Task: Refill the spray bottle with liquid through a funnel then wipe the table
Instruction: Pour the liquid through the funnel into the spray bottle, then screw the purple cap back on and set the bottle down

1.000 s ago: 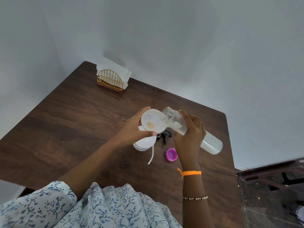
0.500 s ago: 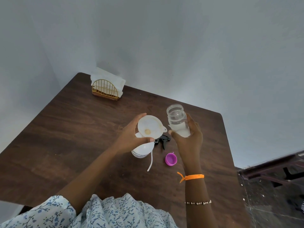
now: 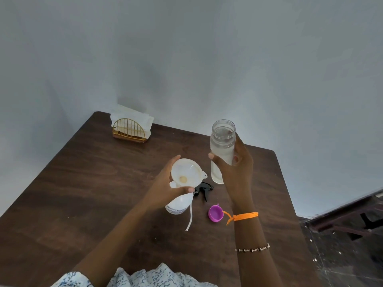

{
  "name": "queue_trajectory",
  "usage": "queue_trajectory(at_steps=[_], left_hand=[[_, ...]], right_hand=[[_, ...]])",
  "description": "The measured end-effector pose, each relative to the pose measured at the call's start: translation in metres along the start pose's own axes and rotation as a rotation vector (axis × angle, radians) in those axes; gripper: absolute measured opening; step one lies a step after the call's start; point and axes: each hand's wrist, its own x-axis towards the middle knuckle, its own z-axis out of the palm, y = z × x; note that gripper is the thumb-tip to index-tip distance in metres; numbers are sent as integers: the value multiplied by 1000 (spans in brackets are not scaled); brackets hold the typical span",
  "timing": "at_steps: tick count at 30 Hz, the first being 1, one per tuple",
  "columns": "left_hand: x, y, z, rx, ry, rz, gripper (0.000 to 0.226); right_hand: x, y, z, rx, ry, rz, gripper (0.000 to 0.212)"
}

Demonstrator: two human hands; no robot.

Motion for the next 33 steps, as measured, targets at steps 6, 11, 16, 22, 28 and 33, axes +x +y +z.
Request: queue_trajectory(at_steps=[6,11,16,22,28,33], left_hand=[[-2,7,-4,26,-12,-27,103],[-2,22,-8,90,166,33,94],[17,66,-10,150,214,307,86],[36,99,-8,59,298,417,59],[36,92,-6,64,327,381,53],[33,84,-3,84,304,331,49]], right_hand=[[17,-16,2,155,-27,28,59],[25,-35,8,241,36,14,55],[36,-63,17,230,76,-51,51],[49,-85,21,222,93,-72,46],[52,-71,11,212,-65,-4,32],[32,0,0,107,-87,298,22]])
